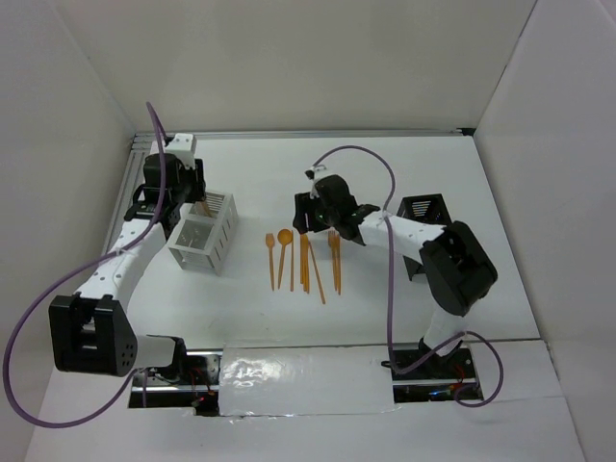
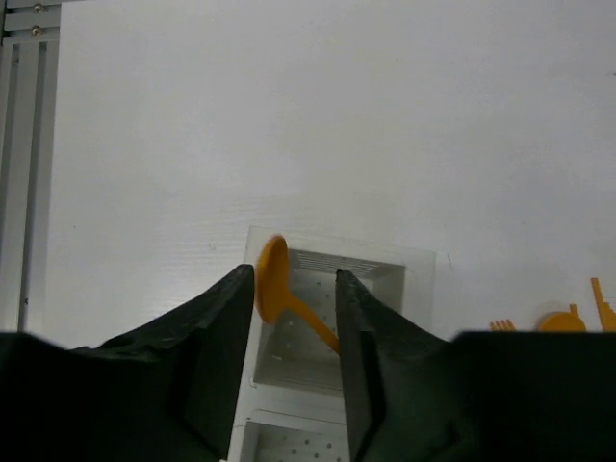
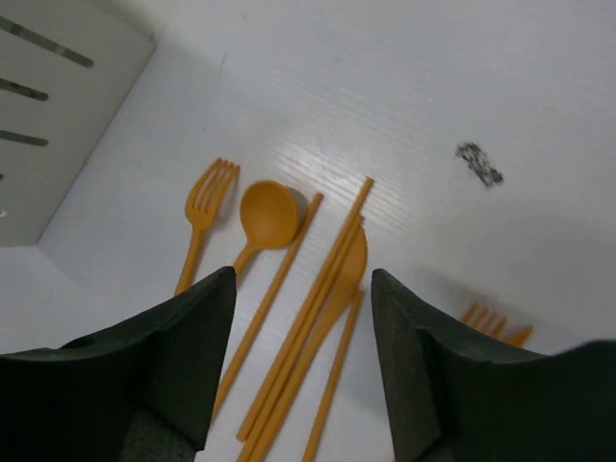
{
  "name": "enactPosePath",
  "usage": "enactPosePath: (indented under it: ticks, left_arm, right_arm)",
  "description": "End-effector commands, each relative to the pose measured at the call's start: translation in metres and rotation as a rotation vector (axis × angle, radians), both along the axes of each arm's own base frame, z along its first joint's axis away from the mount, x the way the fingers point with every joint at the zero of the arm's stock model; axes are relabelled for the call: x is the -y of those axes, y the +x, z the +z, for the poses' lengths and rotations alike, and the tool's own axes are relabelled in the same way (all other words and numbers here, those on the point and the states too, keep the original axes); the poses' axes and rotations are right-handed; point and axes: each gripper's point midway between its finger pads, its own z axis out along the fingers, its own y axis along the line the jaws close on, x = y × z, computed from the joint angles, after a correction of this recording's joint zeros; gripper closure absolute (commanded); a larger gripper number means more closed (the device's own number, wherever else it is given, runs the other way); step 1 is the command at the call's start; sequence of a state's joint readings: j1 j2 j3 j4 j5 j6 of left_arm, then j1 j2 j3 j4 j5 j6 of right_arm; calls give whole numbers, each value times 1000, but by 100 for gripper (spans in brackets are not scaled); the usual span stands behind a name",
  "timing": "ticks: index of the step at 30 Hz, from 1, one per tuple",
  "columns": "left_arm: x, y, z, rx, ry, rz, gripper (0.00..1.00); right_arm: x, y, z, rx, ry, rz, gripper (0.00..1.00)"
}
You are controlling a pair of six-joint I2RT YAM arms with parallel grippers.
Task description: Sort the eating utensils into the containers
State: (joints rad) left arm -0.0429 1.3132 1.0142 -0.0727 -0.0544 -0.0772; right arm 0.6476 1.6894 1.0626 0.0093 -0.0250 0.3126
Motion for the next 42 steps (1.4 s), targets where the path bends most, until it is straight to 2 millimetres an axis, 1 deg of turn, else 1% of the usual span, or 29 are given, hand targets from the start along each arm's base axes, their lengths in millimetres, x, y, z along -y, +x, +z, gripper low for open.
enactPosePath:
  ticks: [1,2,3,4,5,6,7,8,9,10,12,13,14,17,18,19,21,23,24,26,27,29,34,35,37,41,42]
  left_arm:
    - [0,11,38,110,-8,18,46]
    - [1,12,42,115,-13,13,43]
    - [5,10,42,107,-24,-9,31]
    - [6,10,48,115,-29,-12,25]
    - [8,8,45,101,-37,-18,20]
    - [10,7,49,98,-45,-26,11]
    - [10,5,53,103,-53,-24,9]
    - [11,4,61,117,-64,-25,9]
    - [12,2,62,113,-70,-24,7]
    - [12,-2,70,131,-77,-22,7]
    - [15,-6,77,145,-90,-34,7]
    - [18,-9,82,157,-102,-48,6]
    - [19,-12,87,166,-108,-53,6]
    - [21,-20,100,205,-113,-64,5]
    - [21,-22,100,207,-112,-66,4]
    - [20,-21,99,205,-113,-65,4]
    - [22,-25,105,220,-118,-79,4]
    - [24,-26,106,219,-123,-86,4]
    - [25,-26,107,224,-120,-92,4]
    - [25,-28,108,225,-126,-93,4]
    - [26,-28,108,221,-128,-100,4]
    - [29,-29,110,224,-133,-112,4]
    - [34,-30,109,218,-139,-143,4]
    - [34,-30,107,208,-141,-147,4]
    - [36,-30,108,211,-140,-159,4]
    - [39,-31,110,215,-145,-174,4]
    - [40,-32,108,208,-147,-179,4]
  right_arm:
    - [-38,24,26,96,68,107,37]
    - [-43,27,24,92,70,119,38]
    - [-47,33,19,90,63,122,40]
    - [-52,35,16,87,62,136,41]
    - [-54,35,11,73,51,138,41]
    - [-57,40,5,67,46,139,42]
    - [-58,40,1,58,40,148,44]
    - [-58,39,-5,52,30,153,45]
    - [-61,41,-8,50,30,164,46]
    - [-62,43,-9,51,20,170,48]
    - [-67,40,-18,35,10,193,52]
    - [-69,41,-16,42,10,197,53]
    - [-70,40,-24,32,-2,203,55]
    - [-74,36,-36,16,-33,227,56]
    - [-74,33,-42,6,-51,226,56]
    - [-76,34,-42,7,-50,228,56]
    - [-75,32,-49,-9,-73,227,56]
    - [-72,34,-53,-12,-84,216,59]
    - [-70,31,-59,-24,-93,218,60]
    - [-69,28,-61,-28,-98,220,63]
    - [-67,29,-62,-30,-99,217,63]
    - [-63,24,-70,-45,-113,221,64]
    - [-60,23,-75,-52,-126,215,66]
    - [-58,20,-79,-60,-130,214,66]
    - [-57,16,-82,-70,-131,224,66]
    - [-58,14,-81,-66,-124,233,67]
    - [-57,10,-85,-78,-127,243,68]
